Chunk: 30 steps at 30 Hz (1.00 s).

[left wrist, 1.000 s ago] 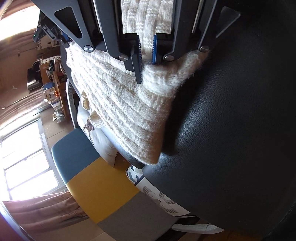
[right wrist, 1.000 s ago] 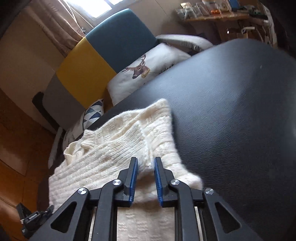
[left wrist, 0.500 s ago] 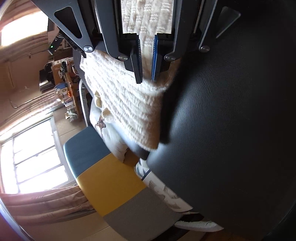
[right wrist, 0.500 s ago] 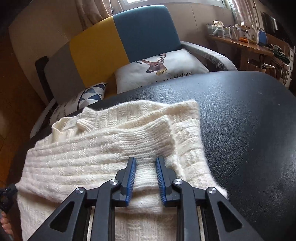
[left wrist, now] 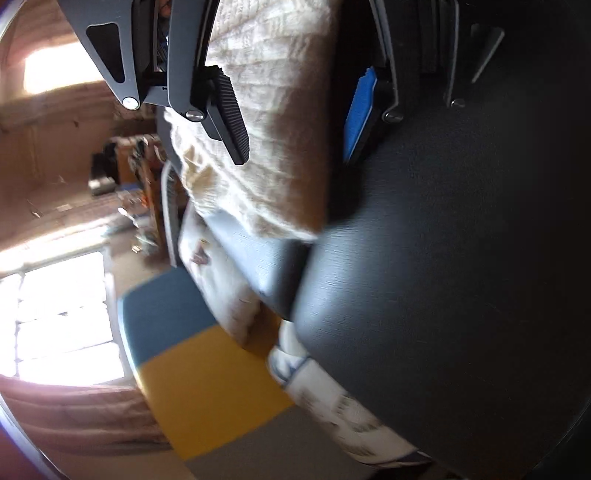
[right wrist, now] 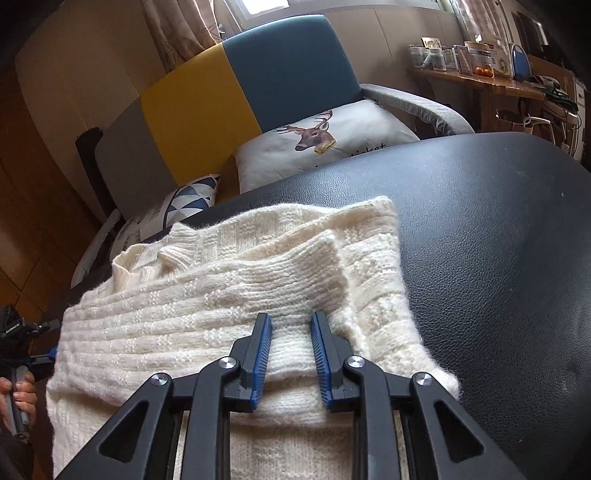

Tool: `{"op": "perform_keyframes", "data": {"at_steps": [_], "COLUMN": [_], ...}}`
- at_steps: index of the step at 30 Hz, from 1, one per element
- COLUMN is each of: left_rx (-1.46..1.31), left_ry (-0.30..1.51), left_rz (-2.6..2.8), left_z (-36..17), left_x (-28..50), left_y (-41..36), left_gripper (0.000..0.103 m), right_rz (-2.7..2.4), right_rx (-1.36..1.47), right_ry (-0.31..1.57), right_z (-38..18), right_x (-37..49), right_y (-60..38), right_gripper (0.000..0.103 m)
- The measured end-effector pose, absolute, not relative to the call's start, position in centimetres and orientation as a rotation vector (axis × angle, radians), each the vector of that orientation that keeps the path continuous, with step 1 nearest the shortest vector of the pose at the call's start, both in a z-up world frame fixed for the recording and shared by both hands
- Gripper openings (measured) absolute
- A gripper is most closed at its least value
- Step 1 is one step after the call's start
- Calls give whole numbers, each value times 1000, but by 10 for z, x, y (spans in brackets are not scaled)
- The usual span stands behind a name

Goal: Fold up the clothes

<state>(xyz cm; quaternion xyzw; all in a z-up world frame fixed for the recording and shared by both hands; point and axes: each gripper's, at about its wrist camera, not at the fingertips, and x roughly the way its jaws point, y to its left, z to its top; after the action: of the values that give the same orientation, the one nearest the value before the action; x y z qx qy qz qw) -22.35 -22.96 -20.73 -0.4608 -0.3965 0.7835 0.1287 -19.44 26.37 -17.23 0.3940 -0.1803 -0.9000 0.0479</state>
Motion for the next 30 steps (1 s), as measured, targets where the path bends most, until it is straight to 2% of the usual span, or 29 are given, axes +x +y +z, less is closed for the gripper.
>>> {"op": "perform_keyframes", "data": {"at_steps": [1, 2, 3, 6, 9, 11, 13, 16, 21, 24, 28, 30], "left_rx": [-1346, -1327, -1279, -1133, -1270, -1368, -1387, -1410, -1355, -1323, -1279, -1365], "left_ry": [-1138, -1091, -1048, -907, -625, -515, -485, -482, -520, -542, -569, -516], "left_rz": [2262, 2262, 2293, 2429, 2627, 2666, 2678, 2685, 2628, 2593, 2546, 2579], "left_z": [-210, -208, -200, -172, -177, -190, -192, -185, -177, -173, -166, -179], "left_x": [-229, -232, -229, -214, -217, -225, -227, -223, -195, -178, -156, -151], "left_y": [-226, -221, -216, -201, -186, -181, -180, -178, -165, -158, -147, -147], "left_gripper": [43, 18, 15, 14, 14, 15, 17, 26, 27, 34, 35, 34], "right_rz": [-2743, -2746, -2749, -2763, -2780, -2784, -2786, -2781, -2769, -2762, -2757, -2766], "right_rx": [1199, 1198, 1197, 1204, 1215, 1217, 1218, 1215, 1203, 1215, 1229, 1243], "right_ry": [-555, -553, -550, -523, -482, -472, -466, -479, -512, -526, -513, -487], "right_z": [-172, -172, -172, -171, -171, -171, -171, -172, -172, -171, -158, -153], "right_x": [-194, -194, -194, -194, -194, -194, -194, -195, -194, -195, -195, -195], "right_y": [264, 264, 263, 260, 256, 256, 256, 257, 261, 261, 257, 254], "right_gripper": [23, 23, 23, 23, 23, 23, 23, 23, 23, 23, 22, 23]}}
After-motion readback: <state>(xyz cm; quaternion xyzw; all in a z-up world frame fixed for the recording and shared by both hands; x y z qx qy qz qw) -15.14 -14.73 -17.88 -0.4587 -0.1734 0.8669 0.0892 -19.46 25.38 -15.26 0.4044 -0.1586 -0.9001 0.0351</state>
